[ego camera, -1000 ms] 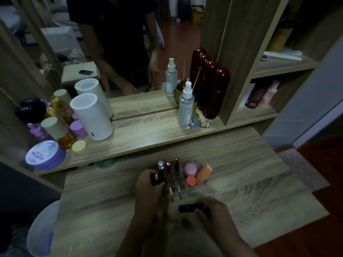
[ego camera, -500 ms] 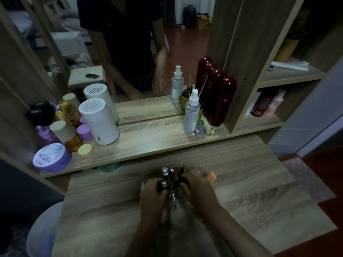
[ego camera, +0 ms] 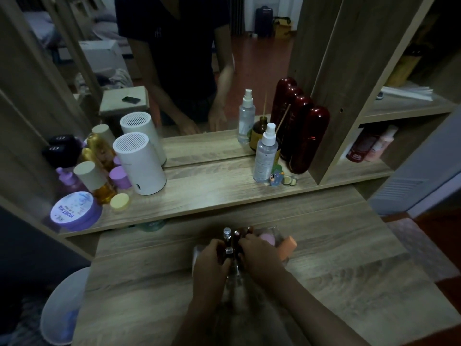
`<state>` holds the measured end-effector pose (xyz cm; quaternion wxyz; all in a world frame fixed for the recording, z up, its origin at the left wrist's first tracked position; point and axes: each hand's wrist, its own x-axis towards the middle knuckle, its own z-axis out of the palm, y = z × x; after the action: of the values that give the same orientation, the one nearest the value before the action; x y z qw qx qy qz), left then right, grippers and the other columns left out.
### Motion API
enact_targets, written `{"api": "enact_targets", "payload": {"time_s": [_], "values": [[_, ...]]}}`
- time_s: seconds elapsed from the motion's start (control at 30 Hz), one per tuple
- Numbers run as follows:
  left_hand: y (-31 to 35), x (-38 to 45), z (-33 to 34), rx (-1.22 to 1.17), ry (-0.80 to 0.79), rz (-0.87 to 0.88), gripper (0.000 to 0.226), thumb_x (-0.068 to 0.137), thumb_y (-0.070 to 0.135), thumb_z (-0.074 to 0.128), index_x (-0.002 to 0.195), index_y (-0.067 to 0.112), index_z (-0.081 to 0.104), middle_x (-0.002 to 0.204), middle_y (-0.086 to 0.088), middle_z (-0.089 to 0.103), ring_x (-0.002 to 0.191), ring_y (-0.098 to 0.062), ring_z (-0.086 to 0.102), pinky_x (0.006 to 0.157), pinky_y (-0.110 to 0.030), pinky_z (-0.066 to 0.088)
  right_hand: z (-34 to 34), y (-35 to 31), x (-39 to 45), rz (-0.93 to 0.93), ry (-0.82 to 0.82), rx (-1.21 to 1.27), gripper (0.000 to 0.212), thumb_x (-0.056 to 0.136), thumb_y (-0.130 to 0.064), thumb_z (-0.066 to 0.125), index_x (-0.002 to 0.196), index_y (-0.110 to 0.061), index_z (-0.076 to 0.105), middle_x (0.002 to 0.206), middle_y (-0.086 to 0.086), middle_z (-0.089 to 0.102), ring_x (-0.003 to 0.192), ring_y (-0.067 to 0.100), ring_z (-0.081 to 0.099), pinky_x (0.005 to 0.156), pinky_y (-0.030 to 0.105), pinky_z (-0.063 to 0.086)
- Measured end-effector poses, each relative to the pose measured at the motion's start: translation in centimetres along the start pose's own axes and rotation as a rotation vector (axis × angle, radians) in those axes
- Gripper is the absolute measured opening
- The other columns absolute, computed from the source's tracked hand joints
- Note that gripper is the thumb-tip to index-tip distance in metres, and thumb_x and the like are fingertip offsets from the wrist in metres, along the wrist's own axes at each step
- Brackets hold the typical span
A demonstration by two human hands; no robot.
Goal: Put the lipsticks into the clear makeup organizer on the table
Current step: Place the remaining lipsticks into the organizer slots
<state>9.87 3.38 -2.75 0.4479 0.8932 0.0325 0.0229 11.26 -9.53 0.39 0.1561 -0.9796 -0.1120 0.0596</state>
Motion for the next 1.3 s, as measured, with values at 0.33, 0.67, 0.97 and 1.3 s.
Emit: {"api": "enact_targets", "payload": {"time_s": [0.33, 0.67, 0.97, 1.3], "values": [[0.0, -0.3, 0.0, -0.013, 0.02, 0.018, 0.026, 0.065, 0.003, 0.07, 0.084, 0.018, 0.061, 0.081, -0.002, 0.067, 0.074, -0.02, 0.06, 0.068, -0.037, 0.051, -0.6, -0.2, -0.3, -0.013, -0.005, 0.076, 0.024, 0.092, -0.015, 0.042, 0.112, -0.01, 0.055, 0.12, 0.008, 0.058, 0.109, 0.022, 0.054, 0.089, 0.031, 0.037], [3.2, 1.0, -3.0, 0.042, 0.146, 0.28, 0.028, 0.074, 0.014, 0.07, 0.1, 0.016, 0.059, 0.097, 0.001, 0.058, 0.089, -0.012, 0.053, 0.077, -0.026, 0.045, -5.0, 1.3, -0.7, -0.008, 0.293, 0.227, 0.011, 0.081, -0.012, 0.063, 0.092, -0.014, 0.061, 0.092, 0.006, 0.064, 0.084, 0.023, 0.058, 0.067, 0.03, 0.042], [3.5, 4.6, -1.9, 0.42, -0.131, 0.342, 0.028, 0.08, 0.033, 0.059, 0.107, 0.028, 0.059, 0.108, 0.005, 0.067, 0.102, -0.015, 0.056, 0.089, -0.03, 0.036, -4.0, 1.8, 0.8, 0.02, 0.122, 0.171, 0.019, 0.086, -0.013, 0.054, 0.104, -0.013, 0.06, 0.107, 0.009, 0.062, 0.098, 0.027, 0.057, 0.079, 0.037, 0.047], [3.1, 4.9, -1.4, 0.466, -0.086, 0.367, 0.022, 0.08, 0.031, 0.057, 0.1, 0.028, 0.064, 0.102, 0.005, 0.071, 0.099, -0.016, 0.06, 0.084, -0.032, 0.035, -4.2, 1.8, 1.4, 0.018, 0.116, 0.19, 0.021, 0.087, -0.014, 0.05, 0.104, -0.014, 0.062, 0.107, 0.008, 0.065, 0.098, 0.026, 0.06, 0.082, 0.036, 0.049]]}}
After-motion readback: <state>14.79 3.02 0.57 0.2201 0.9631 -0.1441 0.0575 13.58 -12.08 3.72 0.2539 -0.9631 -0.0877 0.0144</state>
